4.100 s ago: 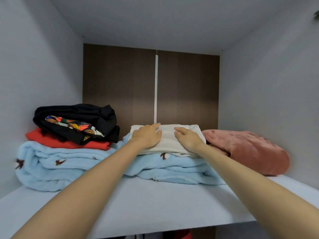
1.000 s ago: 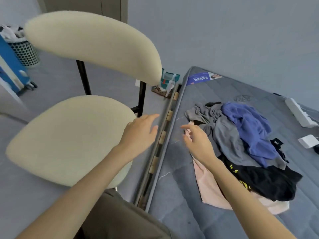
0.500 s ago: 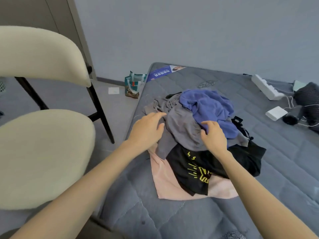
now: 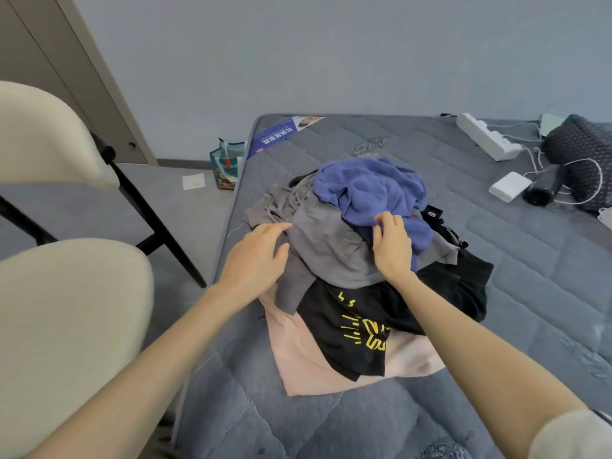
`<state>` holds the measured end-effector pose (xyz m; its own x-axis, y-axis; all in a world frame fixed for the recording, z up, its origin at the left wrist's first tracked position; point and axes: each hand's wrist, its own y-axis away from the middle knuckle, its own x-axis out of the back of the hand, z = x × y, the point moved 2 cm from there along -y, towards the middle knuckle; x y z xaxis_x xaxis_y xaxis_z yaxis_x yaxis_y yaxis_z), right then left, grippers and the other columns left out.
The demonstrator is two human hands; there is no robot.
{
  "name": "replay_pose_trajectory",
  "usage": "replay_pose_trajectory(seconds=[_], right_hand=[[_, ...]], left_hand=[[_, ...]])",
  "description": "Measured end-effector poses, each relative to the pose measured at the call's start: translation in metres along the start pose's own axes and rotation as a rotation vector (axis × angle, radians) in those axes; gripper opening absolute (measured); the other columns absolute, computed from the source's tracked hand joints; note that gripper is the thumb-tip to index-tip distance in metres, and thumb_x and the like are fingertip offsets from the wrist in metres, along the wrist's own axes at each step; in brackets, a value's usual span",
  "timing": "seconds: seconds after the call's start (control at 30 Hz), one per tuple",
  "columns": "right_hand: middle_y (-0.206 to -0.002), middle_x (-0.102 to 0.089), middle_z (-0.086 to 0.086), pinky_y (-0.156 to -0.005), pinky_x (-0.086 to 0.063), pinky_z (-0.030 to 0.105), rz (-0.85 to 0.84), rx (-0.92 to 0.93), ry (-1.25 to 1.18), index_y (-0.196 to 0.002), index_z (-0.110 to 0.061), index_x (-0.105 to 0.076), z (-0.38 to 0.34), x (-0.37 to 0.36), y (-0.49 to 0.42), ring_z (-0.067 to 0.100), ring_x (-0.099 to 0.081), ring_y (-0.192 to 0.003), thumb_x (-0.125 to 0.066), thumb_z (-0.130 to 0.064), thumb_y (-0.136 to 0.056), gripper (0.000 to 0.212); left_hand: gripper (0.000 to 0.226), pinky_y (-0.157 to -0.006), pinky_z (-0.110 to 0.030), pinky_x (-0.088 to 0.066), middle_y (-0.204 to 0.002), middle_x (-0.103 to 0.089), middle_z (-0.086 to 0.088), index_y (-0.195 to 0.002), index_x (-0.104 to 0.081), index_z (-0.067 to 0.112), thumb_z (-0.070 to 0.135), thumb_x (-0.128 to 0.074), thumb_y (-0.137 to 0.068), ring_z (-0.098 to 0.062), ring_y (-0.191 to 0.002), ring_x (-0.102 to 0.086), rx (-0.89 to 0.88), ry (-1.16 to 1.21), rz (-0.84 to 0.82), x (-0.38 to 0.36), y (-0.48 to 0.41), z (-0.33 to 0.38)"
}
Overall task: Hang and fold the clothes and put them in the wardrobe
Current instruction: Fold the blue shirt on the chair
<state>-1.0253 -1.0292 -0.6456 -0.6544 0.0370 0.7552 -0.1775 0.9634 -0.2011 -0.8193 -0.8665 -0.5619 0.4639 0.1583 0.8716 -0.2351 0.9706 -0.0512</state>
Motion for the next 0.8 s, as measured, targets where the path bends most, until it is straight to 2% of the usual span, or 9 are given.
replay_pose_trajectory(seconds=[0.1,0.2,0.3,0.4,0.5,0.57,0.63,0.7,0.8], right_hand=[[-0.097,-0.058,0.000,-0.072,-0.048,0.035,0.045,0.137,-0.257,-0.106,-0.014,-0.053,-0.032,0.021,0.002,0.022,-0.060,-0.082,-0.043,-0.013,-0.100,0.012],[-0.091,-0.060,-0.009,-0.074,-0.044,0.023,0.101,0.328,-0.355,-0.105,-0.012,-0.060,-0.077,0.048,0.006,0.012,-0.058,-0.082,-0.050,-0.008,-0.098,0.013],[-0.089,-0.061,-0.019,-0.076,-0.046,0.019,0.078,0.445,-0.533,-0.101,-0.014,-0.060,-0.133,0.076,0.014,0.005,-0.058,-0.081,-0.051,-0.005,-0.097,0.013],[-0.083,-0.067,-0.020,-0.077,-0.046,0.014,-0.039,0.479,-0.776,-0.098,-0.015,-0.058,-0.190,0.100,0.027,0.000,-0.063,-0.081,-0.049,0.002,-0.096,0.020],[-0.077,-0.072,-0.010,-0.070,-0.051,0.016,-0.270,0.443,-0.988,-0.096,-0.012,-0.060,-0.237,0.112,0.045,0.007,-0.069,-0.075,-0.048,0.003,-0.098,0.019],[-0.074,-0.072,-0.005,-0.066,-0.053,0.018,-0.420,0.436,-1.034,-0.095,-0.012,-0.061,-0.264,0.114,0.060,0.010,-0.070,-0.070,-0.048,0.000,-0.099,0.018],[-0.068,-0.070,0.000,-0.059,-0.053,0.019,-0.549,0.432,-1.075,-0.094,-0.012,-0.058,-0.289,0.115,0.079,0.013,-0.068,-0.060,-0.048,-0.002,-0.099,0.015],[-0.063,-0.067,0.002,-0.053,-0.050,0.018,-0.655,0.443,-1.141,-0.094,-0.011,-0.053,-0.316,0.116,0.099,0.013,-0.066,-0.053,-0.046,-0.002,-0.100,0.012],[-0.064,-0.069,0.000,-0.052,-0.048,0.014,-0.743,0.503,-1.216,-0.096,-0.010,-0.050,-0.358,0.118,0.129,0.012,-0.067,-0.054,-0.045,-0.005,-0.100,0.008]], left_hand=[[0.046,-0.106,-0.040,-0.040,-0.146,-0.043,0.001,-0.145,-0.039,0.023,0.024,-0.046,-0.099,-0.018,-0.131,-0.044,-0.016,0.042,0.054,0.009,0.001,-0.004],[0.051,-0.108,-0.037,-0.037,-0.149,-0.039,0.003,-0.148,-0.032,0.027,0.026,-0.046,-0.099,-0.018,-0.133,-0.041,-0.025,0.073,0.104,0.021,0.005,-0.006],[0.060,-0.104,-0.027,-0.031,-0.151,-0.034,0.001,-0.152,-0.022,0.030,0.027,-0.050,-0.098,-0.017,-0.134,-0.038,-0.025,0.123,0.141,0.036,0.015,-0.007],[0.073,-0.102,-0.022,-0.026,-0.155,-0.028,0.002,-0.153,-0.013,0.032,0.029,-0.057,-0.095,-0.014,-0.138,-0.032,-0.056,0.197,0.172,0.052,0.027,-0.008],[0.083,-0.111,-0.026,-0.023,-0.158,-0.018,0.004,-0.154,-0.008,0.029,0.029,-0.063,-0.092,-0.013,-0.144,-0.021,-0.074,0.270,0.207,0.069,0.039,-0.012],[0.085,-0.114,-0.025,-0.022,-0.159,-0.017,0.007,-0.154,-0.009,0.028,0.028,-0.065,-0.090,-0.009,-0.145,-0.019,-0.093,0.322,0.250,0.084,0.048,-0.015],[0.075,-0.112,-0.021,-0.028,-0.152,-0.032,0.015,-0.150,-0.023,0.033,0.031,-0.067,-0.089,-0.003,-0.140,-0.030,-0.133,0.423,0.293,0.102,0.061,-0.022],[0.050,-0.095,-0.005,-0.036,-0.128,-0.050,0.035,-0.131,-0.043,0.044,0.041,-0.065,-0.087,0.014,-0.121,-0.044,-0.136,0.526,0.304,0.117,0.082,-0.030],[0.013,-0.067,-0.006,-0.043,-0.093,-0.066,0.028,-0.099,-0.060,0.040,0.044,-0.062,-0.087,0.012,-0.088,-0.059,-0.081,0.492,0.374,0.134,0.118,-0.052]])
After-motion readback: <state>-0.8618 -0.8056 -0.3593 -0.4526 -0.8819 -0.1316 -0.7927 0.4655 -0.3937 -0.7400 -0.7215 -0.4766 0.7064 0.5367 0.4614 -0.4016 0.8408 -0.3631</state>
